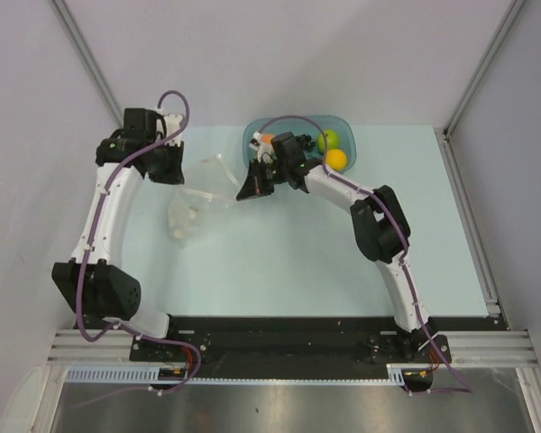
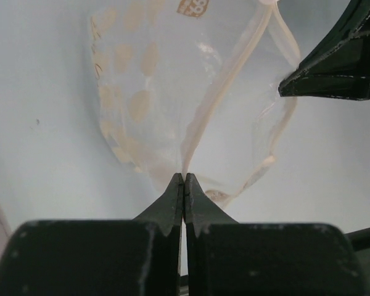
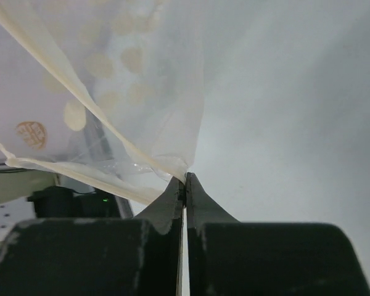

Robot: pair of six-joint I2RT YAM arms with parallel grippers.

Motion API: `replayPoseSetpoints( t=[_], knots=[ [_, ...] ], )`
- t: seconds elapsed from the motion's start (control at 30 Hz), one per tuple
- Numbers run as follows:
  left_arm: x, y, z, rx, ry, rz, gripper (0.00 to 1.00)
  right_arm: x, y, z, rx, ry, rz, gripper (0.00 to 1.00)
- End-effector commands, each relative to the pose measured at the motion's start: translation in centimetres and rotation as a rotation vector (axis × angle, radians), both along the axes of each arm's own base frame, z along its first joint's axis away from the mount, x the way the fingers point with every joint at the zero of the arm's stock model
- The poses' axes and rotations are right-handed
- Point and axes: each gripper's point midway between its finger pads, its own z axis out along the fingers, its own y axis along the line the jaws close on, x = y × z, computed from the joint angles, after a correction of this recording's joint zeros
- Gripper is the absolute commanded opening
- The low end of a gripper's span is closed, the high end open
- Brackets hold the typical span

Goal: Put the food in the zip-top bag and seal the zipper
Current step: Open the zipper of the food storage bag at the center of the board, then pick up the fake fruit from the bin.

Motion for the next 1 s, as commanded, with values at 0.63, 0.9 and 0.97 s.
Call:
replayPoseSetpoints(
  t=[0.63, 0.9, 0.97],
  knots=[
    [4.1, -3.9, -3.5, -0.077, -0.014, -0.020, 0.00, 15.5, -6.8, 4.2, -0.111, -0.665, -0.133, 1.00],
    [4.5, -4.0, -3.4, -0.077, -0.012, -0.027, 0.00, 18.2, -6.4, 1.3, -0.199, -0.812, -0.123, 1.00],
    [4.6, -4.1, -3.4, -0.077, -0.012, -0.028, 0.00, 18.7, -6.5, 0.1, -0.224, -0.826, -0.121, 1.00]
  ],
)
